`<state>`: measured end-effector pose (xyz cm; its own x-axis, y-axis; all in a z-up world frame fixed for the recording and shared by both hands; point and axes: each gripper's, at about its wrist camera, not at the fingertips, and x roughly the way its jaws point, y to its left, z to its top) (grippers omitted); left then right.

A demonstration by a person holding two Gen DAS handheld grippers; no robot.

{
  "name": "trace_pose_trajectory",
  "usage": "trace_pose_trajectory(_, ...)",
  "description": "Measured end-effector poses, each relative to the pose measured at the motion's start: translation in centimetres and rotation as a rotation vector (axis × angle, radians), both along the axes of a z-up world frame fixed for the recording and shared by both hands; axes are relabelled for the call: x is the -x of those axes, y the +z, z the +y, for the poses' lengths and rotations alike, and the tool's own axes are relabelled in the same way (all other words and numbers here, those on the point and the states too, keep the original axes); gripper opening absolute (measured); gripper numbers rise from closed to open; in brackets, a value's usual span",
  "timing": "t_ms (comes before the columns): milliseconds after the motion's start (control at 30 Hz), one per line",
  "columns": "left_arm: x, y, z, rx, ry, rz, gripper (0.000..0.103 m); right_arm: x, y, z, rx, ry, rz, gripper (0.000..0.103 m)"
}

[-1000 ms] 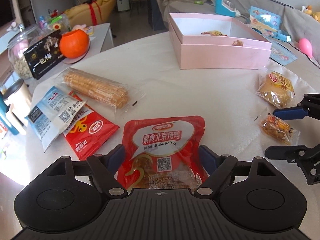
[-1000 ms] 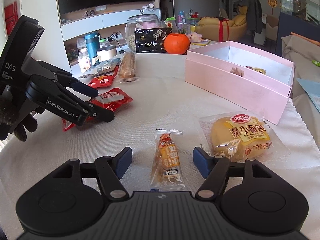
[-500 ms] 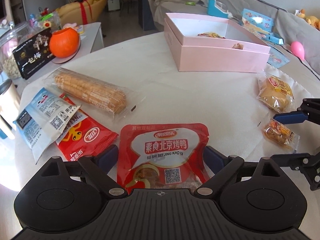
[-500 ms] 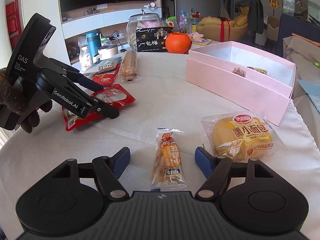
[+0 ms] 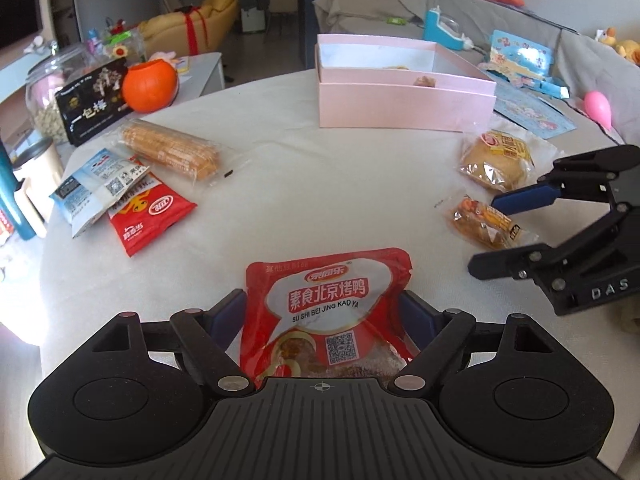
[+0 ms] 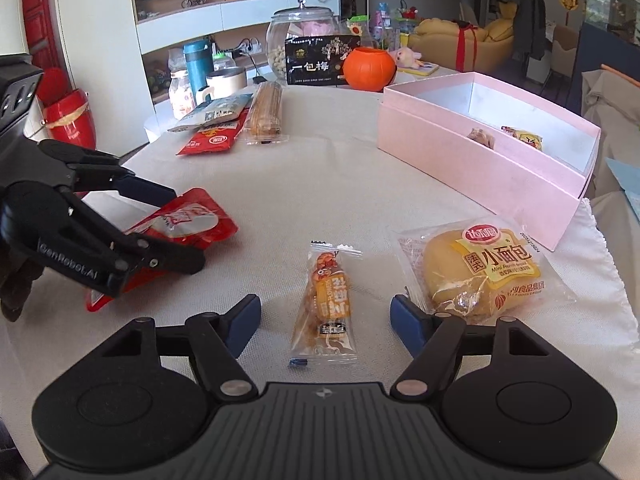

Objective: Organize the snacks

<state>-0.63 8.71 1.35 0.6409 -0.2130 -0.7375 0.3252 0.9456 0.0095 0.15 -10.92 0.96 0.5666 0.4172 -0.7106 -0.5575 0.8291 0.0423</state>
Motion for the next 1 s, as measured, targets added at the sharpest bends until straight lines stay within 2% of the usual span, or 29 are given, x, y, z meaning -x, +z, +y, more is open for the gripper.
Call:
trace_pose_trajectory(33, 0.2, 0.0, -0.2, -0.006, 0.003, -0.005, 0.086, -0.2, 0.2, 0.3, 0.013, 0.002, 0.007, 0.062)
trace_pose_trajectory(100, 0.3, 0.2, -0.6, -0.024, 0.004, -0.015, 0.084, -0.4, 0.7, 0.7, 0.035, 0.016, 0.02, 0.032)
trace_pose_trajectory(133, 0.3, 0.3, -0.7, -0.027, 0.004, -0.017, 0.082, -0.4, 1.0, 0.9, 0.049, 0.023, 0.025, 0.024)
trace_pose_trajectory(167, 0.4, 0.5, -0.9, -0.027, 0.002, -0.019, 0.081, -0.4, 1.4, 0.9, 0.053, 0.028, 0.024, 0.022)
trace_pose_trajectory(267, 0.5, 1.0, -1.3, -0.015, -0.014, -0.02, 0.077, 0.3, 3.3, 0.2, 0.026, 0.041, -0.003, 0.021)
trace_pose_trajectory(433, -0.2, 1.3, -2.4, 0.004, -0.041, -0.008, 0.072, 1.0, 6.2, -2.7, -0.007, -0.003, -0.056, 0.02)
trace_pose_trajectory(567, -1.2, 3.8, -2.6, 0.108, -0.065, -0.03, 0.069, 0.6, 8.1, -5.4, -0.017, -0.056, -0.093, 0.02)
trace_pose_trajectory(600, -1.6, 5.2, -2.6, 0.15, -0.069, -0.061, 0.056, 0.3, 8.7, -6.0, -0.024, -0.074, -0.104, 0.02)
trace_pose_trajectory(633, -2.2, 6.9, -2.5, 0.195, -0.075, -0.108, 0.024, -0.1, 9.5, -6.9, -0.037, -0.097, -0.12, 0.02)
trace_pose_trajectory(667, -2.9, 8.3, -2.6, 0.21, -0.072, -0.147, 0.016, -0.5, 10.2, -7.5, -0.05, -0.114, -0.134, 0.02)
trace_pose_trajectory(733, -5.2, 11.3, -3.3, 0.243, -0.092, -0.239, 0.016, -1.8, 11.8, -8.9, -0.079, -0.155, -0.171, 0.02)
trace_pose_trajectory(800, -7.8, 12.9, -3.9, 0.276, -0.089, -0.281, 0.016, -3.6, 12.9, -9.4, -0.086, -0.194, -0.21, 0.02)
trace_pose_trajectory(900, -10.4, 13.1, -4.5, 0.328, -0.09, -0.252, 0.018, -6.4, 13.4, -9.9, -0.125, -0.234, -0.21, 0.021)
trace_pose_trajectory(967, -10.4, 12.0, -5.0, 0.306, -0.12, -0.226, 0.02, -7.2, 12.8, -9.9, -0.144, -0.229, -0.187, 0.021)
trace_pose_trajectory(1000, -10.1, 10.9, -5.4, 0.27, -0.133, -0.203, 0.02, -7.3, 12.2, -9.7, -0.141, -0.215, -0.176, 0.021)
